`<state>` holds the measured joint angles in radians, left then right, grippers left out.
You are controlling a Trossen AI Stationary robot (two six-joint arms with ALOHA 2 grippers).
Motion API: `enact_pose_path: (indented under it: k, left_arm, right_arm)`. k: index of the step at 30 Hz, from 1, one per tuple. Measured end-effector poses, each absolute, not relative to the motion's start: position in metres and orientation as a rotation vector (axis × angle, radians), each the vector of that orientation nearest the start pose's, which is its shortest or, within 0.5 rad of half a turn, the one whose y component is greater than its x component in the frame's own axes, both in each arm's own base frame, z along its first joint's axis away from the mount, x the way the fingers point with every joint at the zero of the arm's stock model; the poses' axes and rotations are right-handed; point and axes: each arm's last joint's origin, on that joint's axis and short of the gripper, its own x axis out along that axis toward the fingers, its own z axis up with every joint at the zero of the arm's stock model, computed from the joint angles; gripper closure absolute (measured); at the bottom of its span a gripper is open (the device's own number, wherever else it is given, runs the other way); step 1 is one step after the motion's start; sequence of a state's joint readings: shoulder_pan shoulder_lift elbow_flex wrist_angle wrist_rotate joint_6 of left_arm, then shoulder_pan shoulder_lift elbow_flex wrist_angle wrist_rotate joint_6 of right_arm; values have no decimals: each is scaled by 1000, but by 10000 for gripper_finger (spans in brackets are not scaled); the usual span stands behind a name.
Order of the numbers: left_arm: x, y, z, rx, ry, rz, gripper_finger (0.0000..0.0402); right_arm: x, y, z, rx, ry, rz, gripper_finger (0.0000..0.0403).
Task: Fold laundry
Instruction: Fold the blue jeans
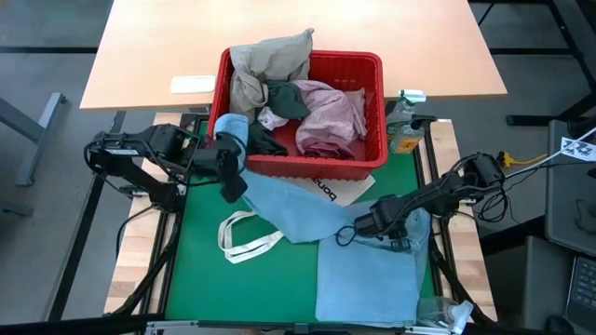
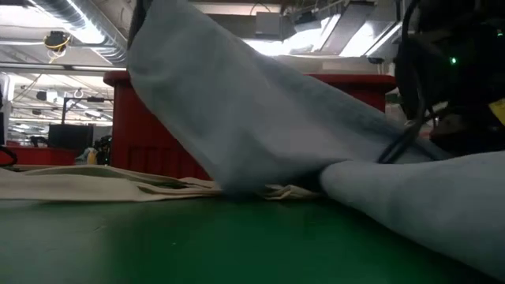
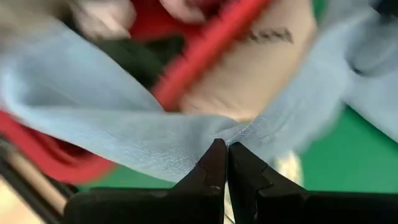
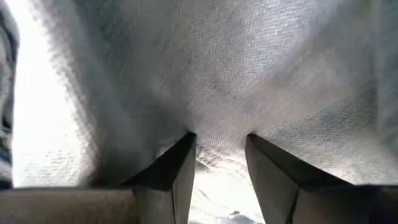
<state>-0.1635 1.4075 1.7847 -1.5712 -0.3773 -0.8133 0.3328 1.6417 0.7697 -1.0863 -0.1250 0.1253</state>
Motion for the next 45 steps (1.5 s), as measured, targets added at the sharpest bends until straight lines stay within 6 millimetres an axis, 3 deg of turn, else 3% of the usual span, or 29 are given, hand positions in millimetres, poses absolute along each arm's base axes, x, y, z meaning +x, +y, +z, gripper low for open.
enact_pose_path:
  k: [6, 13, 20, 27, 31, 38, 45]
  left_arm:
    - [214, -42, 420, -699, 1164, 396, 401]
    - [208, -86, 418, -932, 1409, 188, 401]
    - [200, -119, 411, -862, 1364, 333, 401]
    - [215, -141, 392, -648, 1169, 515, 401]
    - [230, -146, 381, -560, 1092, 600, 401]
    - [247, -137, 373, -496, 1000, 706, 401]
    - [255, -120, 374, -488, 928, 787, 401]
  right_arm:
    - [191, 71, 129, -80, 2007, 209, 258]
    - [191, 71, 129, -107, 2003, 268, 258]
    - [191, 71, 128, -128, 1998, 284, 258]
    - [188, 69, 134, -170, 1976, 262, 258]
    - [185, 67, 147, -200, 1920, 236, 258]
    - [179, 63, 170, -213, 1761, 199, 258]
    - [191, 64, 187, -244, 1452, 142, 258]
